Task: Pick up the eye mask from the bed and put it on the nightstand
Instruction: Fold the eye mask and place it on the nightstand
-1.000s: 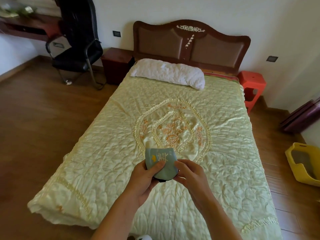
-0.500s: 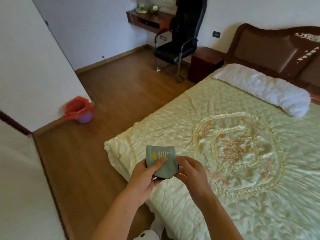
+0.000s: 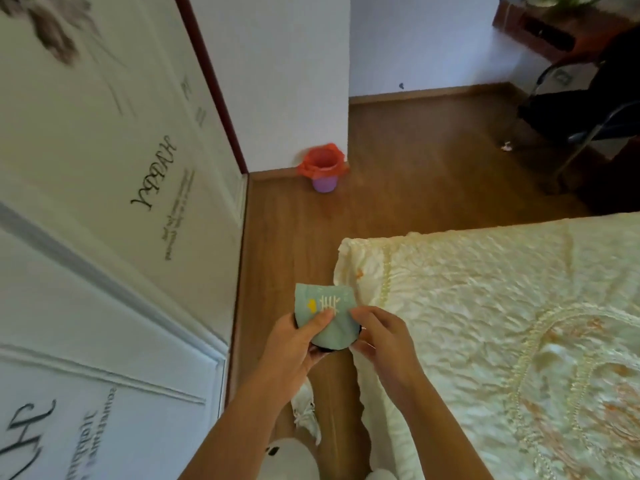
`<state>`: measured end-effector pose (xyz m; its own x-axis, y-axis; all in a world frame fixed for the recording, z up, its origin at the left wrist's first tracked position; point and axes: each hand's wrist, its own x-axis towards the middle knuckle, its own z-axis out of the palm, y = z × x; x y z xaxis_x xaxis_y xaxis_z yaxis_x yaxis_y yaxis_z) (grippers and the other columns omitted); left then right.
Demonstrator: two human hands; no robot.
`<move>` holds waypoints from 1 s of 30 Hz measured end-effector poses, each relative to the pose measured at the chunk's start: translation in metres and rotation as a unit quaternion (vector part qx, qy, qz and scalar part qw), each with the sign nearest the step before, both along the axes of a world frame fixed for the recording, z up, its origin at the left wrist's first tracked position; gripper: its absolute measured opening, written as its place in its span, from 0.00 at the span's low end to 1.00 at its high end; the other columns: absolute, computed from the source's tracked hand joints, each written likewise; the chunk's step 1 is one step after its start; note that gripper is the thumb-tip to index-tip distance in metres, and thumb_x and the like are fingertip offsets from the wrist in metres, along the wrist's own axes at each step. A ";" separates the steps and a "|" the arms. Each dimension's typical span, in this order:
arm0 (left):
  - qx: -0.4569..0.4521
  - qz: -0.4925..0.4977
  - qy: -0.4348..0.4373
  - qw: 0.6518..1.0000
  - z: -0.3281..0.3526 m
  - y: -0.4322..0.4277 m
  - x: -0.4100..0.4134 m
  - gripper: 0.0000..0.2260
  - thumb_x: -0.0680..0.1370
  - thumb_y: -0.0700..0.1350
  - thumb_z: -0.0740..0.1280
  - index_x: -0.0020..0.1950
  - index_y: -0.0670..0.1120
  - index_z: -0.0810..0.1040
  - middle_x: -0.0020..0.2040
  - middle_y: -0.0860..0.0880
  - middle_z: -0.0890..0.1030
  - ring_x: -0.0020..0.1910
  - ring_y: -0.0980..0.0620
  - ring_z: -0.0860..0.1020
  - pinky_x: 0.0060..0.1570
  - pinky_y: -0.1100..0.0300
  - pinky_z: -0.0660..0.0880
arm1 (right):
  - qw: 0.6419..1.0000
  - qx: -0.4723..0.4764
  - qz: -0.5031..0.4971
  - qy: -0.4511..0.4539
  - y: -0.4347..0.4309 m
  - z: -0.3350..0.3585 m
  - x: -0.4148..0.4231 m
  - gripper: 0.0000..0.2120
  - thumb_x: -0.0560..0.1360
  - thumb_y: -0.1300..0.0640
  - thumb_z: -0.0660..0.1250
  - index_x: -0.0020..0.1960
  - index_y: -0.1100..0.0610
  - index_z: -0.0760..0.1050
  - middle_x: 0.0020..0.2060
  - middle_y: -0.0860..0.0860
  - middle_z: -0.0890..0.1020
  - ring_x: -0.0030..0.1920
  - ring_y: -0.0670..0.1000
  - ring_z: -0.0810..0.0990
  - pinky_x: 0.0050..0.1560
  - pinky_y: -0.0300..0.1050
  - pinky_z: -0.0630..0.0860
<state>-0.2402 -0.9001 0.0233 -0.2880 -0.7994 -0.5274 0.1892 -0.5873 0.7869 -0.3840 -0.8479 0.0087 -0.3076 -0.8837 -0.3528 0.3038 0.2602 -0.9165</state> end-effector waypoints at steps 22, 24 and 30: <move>-0.059 0.118 0.009 0.991 0.004 -0.341 0.111 0.24 0.71 0.46 0.74 0.66 0.44 0.76 0.58 0.43 0.85 0.57 0.45 0.83 0.49 0.51 0.82 | 0.994 -0.010 0.107 0.025 -0.370 0.017 0.099 0.07 0.78 0.54 0.72 0.52 0.55 0.84 0.43 0.46 0.90 0.48 0.49 0.89 0.42 0.37 0.84; -0.056 0.114 0.001 0.992 0.003 -0.369 0.112 0.21 0.74 0.44 0.73 0.66 0.43 0.76 0.59 0.42 0.84 0.57 0.45 0.83 0.47 0.53 0.83 | 0.994 -0.007 0.104 0.016 -0.397 0.016 0.100 0.09 0.78 0.54 0.71 0.54 0.57 0.84 0.44 0.47 0.90 0.49 0.49 0.89 0.42 0.37 0.84; -0.034 0.095 -0.013 0.995 -0.008 -0.445 0.100 0.20 0.74 0.44 0.72 0.65 0.42 0.77 0.58 0.41 0.85 0.56 0.45 0.84 0.46 0.55 0.83 | 0.996 0.007 0.093 -0.002 -0.470 0.006 0.088 0.08 0.79 0.55 0.71 0.54 0.59 0.84 0.46 0.51 0.90 0.50 0.52 0.89 0.45 0.41 0.85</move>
<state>-0.1397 -1.3450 0.0156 -0.1140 -0.8726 -0.4750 0.2706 -0.4873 0.8303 -0.2962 -1.3176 0.0142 -0.1372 -0.9201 -0.3667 0.2527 0.3255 -0.9112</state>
